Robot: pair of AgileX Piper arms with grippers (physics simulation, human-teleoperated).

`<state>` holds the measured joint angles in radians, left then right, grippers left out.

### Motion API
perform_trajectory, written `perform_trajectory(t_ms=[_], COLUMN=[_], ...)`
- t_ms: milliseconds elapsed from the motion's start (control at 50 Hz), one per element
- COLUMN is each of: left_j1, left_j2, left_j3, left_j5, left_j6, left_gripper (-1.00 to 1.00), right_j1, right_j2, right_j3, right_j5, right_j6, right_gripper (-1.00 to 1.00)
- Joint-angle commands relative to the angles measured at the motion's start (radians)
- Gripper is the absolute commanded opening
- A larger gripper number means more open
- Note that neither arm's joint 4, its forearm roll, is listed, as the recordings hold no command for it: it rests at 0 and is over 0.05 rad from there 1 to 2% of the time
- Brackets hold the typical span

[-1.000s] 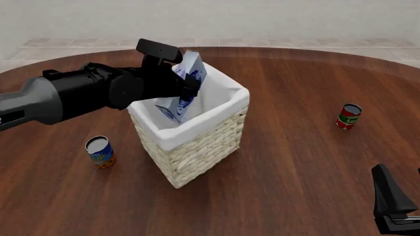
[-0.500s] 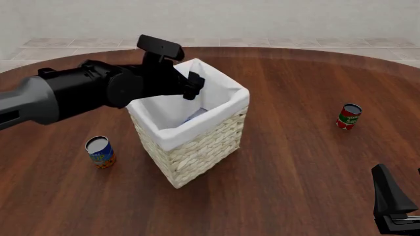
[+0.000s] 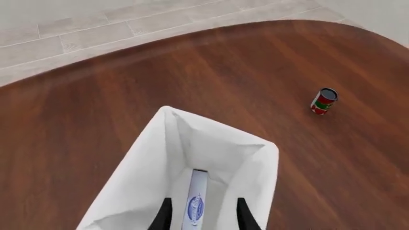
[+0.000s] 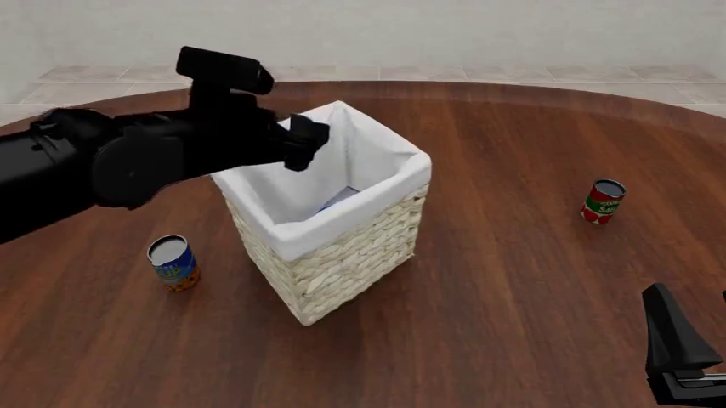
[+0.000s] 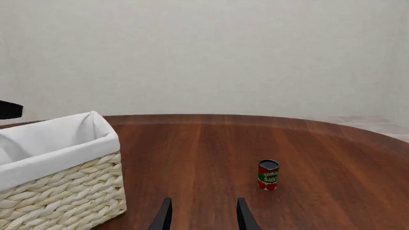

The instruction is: Pick up the cream cheese box, and put it in the basket.

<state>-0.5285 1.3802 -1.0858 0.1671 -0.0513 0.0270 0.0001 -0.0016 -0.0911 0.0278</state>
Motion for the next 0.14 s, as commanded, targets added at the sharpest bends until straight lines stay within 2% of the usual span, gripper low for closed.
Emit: perform_trajectory(t_ms=[20,100,140], left_j1=[0.03,0.02,0.084], left_j2=[-0.19,-0.223,-0.238], left_j3=[0.117,0.156,0.163], left_j5=[-0.002,-0.011,-0.02], left_j6=[-0.005,0.033,0.063], left_gripper=[1.0,1.0,1.0], right_j1=[0.0,0.0,0.0], right_j2=[0.0,0.0,0.0], right_j3=[0.0,0.0,0.0], right_j5=[0.0,0.0,0.0], right_j6=[0.0,0.0,0.0], right_gripper=[1.0,1.0,1.0])
